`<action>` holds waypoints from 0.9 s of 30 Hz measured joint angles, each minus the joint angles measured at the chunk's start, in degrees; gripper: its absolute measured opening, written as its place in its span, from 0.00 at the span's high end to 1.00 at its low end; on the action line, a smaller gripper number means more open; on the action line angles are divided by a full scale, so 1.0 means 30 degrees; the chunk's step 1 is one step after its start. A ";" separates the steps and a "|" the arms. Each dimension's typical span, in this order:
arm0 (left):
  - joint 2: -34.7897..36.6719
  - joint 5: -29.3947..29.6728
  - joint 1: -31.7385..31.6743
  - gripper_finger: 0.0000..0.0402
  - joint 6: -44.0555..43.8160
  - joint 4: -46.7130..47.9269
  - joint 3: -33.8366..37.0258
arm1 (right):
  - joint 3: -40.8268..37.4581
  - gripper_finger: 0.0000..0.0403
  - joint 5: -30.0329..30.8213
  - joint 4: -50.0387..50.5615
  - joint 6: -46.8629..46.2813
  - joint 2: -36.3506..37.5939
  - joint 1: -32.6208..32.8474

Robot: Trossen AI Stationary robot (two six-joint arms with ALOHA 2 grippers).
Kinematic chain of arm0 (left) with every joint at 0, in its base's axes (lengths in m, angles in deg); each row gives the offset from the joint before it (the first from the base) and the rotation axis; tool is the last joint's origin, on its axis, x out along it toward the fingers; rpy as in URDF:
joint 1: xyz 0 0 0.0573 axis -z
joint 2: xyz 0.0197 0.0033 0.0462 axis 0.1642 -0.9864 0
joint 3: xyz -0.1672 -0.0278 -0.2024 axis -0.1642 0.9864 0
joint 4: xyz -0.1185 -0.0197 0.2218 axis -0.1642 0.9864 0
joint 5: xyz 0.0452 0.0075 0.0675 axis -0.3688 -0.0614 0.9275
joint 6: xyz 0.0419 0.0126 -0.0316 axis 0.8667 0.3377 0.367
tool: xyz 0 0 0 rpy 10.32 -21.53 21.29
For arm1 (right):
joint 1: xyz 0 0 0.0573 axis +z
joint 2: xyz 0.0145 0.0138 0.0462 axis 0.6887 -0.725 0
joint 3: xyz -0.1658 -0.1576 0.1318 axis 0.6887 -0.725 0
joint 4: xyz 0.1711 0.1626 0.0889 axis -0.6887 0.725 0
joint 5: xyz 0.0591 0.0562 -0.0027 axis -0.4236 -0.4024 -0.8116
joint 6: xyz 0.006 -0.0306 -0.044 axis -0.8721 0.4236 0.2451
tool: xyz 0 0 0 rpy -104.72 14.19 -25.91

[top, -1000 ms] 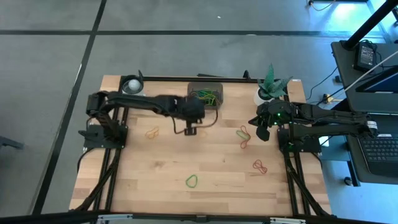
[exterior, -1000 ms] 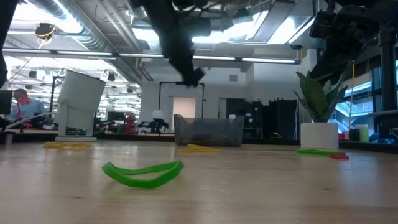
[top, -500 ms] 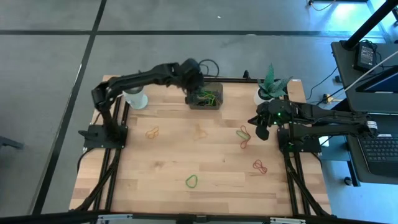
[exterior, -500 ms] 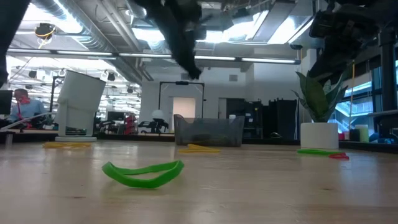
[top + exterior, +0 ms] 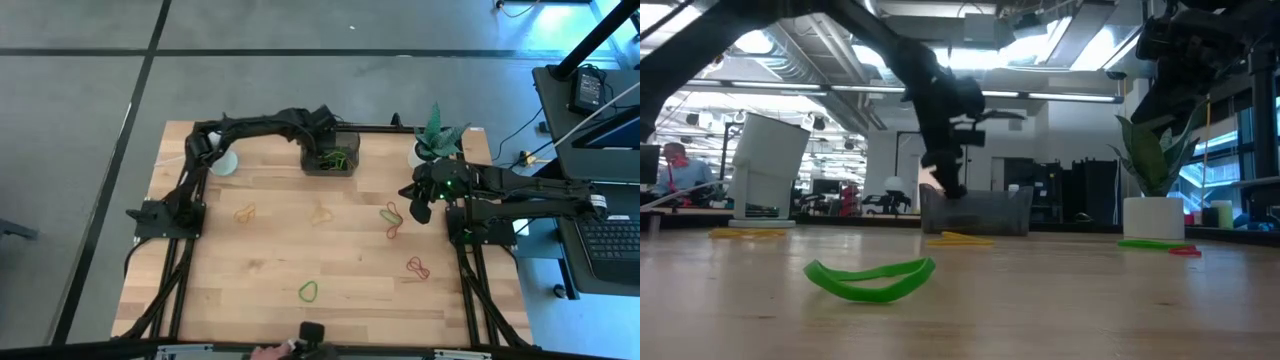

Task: Pick and place rubber bands into bin
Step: Put the black rubber band into the bin, then put the green rubber band into the bin

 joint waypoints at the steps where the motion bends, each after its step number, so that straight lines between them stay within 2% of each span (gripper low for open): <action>1: -0.0180 0.0388 0.0057 0.99 0.0374 -0.0047 0.0000 | 0.0000 0.96 -0.0004 -0.0003 -0.0169 0.0000 0.0000; 5: -0.0493 0.1817 0.0319 0.99 0.1735 -0.0276 0.0000 | 0.0000 0.96 0.0001 0.0007 -0.0201 0.0000 0.0000; 8: -0.0496 0.1798 0.0357 0.98 0.1989 -0.0677 -0.0007 | 0.0000 0.96 0.0290 0.0014 -0.0222 0.0000 0.0000; 19: -0.0496 0.1791 0.0395 0.79 0.1554 -0.0568 -0.0007 | 0.0000 0.96 0.0342 0.0036 -0.0120 0.0000 -0.0002; 27: -0.0278 0.4417 0.1139 0.78 -0.0070 -0.0124 -0.0007 | 0.0000 0.96 0.0335 0.0051 0.0398 0.0000 -0.0006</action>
